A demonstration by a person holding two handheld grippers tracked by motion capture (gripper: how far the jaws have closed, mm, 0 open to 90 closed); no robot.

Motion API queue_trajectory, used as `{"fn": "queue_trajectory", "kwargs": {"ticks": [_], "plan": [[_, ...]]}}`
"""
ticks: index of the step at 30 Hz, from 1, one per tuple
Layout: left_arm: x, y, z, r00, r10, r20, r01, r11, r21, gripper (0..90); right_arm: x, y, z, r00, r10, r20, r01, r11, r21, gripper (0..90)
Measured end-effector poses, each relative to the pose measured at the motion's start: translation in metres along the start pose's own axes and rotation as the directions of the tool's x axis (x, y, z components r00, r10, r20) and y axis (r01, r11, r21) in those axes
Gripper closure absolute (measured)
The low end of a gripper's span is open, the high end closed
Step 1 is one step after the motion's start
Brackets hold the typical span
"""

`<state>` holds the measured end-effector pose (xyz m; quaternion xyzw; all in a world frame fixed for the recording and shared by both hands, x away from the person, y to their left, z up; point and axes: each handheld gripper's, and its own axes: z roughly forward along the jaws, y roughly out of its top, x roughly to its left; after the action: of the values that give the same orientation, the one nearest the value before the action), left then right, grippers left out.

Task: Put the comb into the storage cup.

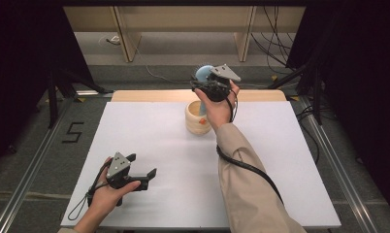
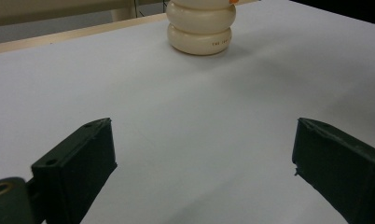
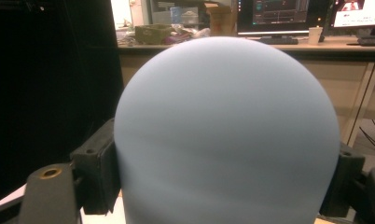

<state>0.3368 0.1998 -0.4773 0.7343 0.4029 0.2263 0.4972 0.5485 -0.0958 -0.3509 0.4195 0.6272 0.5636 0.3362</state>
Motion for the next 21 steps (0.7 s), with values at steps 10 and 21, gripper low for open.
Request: {"fn": "queue_trajectory", "kwargs": {"ticks": [10, 21], "plan": [[0.0, 0.0, 0.0, 1.0, 0.003, 0.001, -0.003, 1.0, 0.002, 5.4, -0.002, -0.005, 0.002, 1.0, 0.001, 0.004, -0.001, 1.0, 0.007, 21.1], [0.0, 0.0, 0.0, 1.0, 0.005, 0.0, -0.005, 1.0, 0.002, 5.4, -0.002, -0.013, 0.004, 1.0, -0.001, 0.008, 0.0, 1.0, 0.022, 21.1]]}}
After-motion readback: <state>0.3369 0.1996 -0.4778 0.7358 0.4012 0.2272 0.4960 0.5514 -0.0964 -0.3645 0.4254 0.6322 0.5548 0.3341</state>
